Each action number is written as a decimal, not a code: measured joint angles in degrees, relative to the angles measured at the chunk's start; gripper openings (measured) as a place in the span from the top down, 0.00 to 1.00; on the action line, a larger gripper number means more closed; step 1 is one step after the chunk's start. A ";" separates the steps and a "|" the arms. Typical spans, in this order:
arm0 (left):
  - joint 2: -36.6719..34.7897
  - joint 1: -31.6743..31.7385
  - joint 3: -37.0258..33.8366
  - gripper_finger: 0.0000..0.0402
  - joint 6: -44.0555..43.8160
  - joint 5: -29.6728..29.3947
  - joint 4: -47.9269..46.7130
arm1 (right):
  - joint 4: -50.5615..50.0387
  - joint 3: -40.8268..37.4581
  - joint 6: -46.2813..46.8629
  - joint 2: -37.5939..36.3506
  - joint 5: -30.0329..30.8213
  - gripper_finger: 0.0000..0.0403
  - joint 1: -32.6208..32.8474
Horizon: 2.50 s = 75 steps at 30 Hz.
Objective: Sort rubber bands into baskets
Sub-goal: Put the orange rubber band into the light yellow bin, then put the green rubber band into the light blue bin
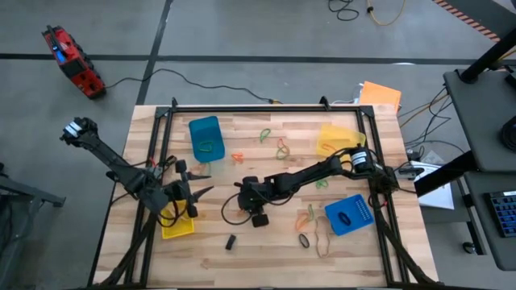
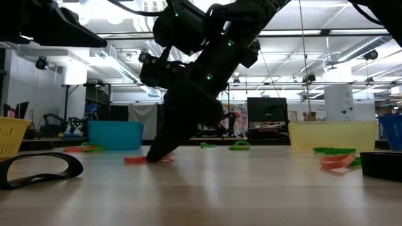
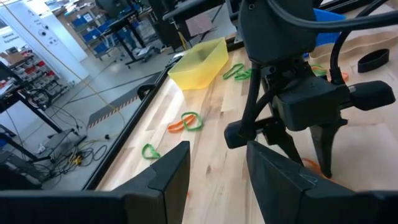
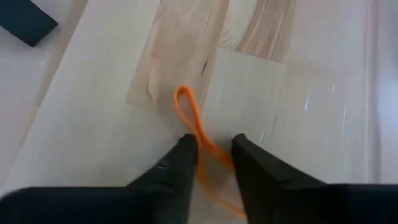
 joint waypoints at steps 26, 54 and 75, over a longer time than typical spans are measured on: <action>1.25 0.04 -0.07 0.64 0.02 0.00 1.75 | -25.11 -27.99 28.39 -45.18 27.97 0.98 -19.73; 1.25 0.31 -0.09 0.64 0.04 -0.02 3.01 | -27.26 -44.78 50.01 -58.85 32.00 0.66 -32.47; 1.16 15.33 1.01 0.71 5.11 20.66 10.45 | 0.19 -43.25 33.97 -55.76 16.19 0.64 -25.59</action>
